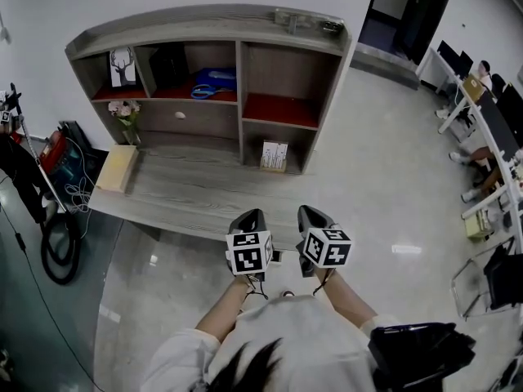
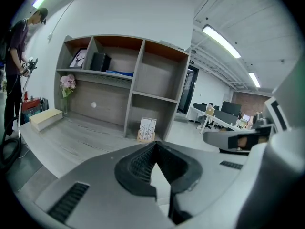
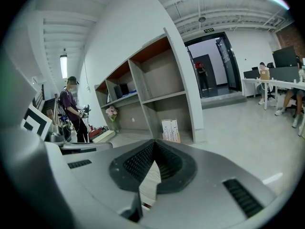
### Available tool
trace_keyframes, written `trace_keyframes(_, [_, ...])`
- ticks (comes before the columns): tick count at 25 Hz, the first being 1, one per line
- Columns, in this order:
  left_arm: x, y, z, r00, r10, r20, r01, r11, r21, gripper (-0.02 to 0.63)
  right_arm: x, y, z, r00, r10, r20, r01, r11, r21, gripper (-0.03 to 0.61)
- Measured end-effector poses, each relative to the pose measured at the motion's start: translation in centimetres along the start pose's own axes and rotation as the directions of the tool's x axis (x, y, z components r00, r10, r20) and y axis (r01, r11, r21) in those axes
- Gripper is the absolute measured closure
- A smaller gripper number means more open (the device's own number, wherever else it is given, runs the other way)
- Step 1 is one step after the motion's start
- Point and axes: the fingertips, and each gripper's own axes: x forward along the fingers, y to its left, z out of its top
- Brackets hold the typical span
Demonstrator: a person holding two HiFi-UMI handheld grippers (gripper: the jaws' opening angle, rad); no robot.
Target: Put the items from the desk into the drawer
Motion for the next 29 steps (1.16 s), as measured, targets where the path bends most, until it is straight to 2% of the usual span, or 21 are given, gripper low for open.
trace_keyframes(7, [-0.1,-0.7,-0.6,1.000,0.013,-0.007,-0.013,1.000,-0.005,0.606,0.1,-0.3,-0.1,1.000,-0.012,-0.014,0.011,0.998,-0.060,0.580])
trace_keyframes(29, [0.2,-1.7,-1.0,0.999,0.024,-0.023,-0.024,1.000,0.011,0.606,0.0,-1.0,-1.1,0.999,0.008,-0.041,-0.010,0.999,-0.045,0.580])
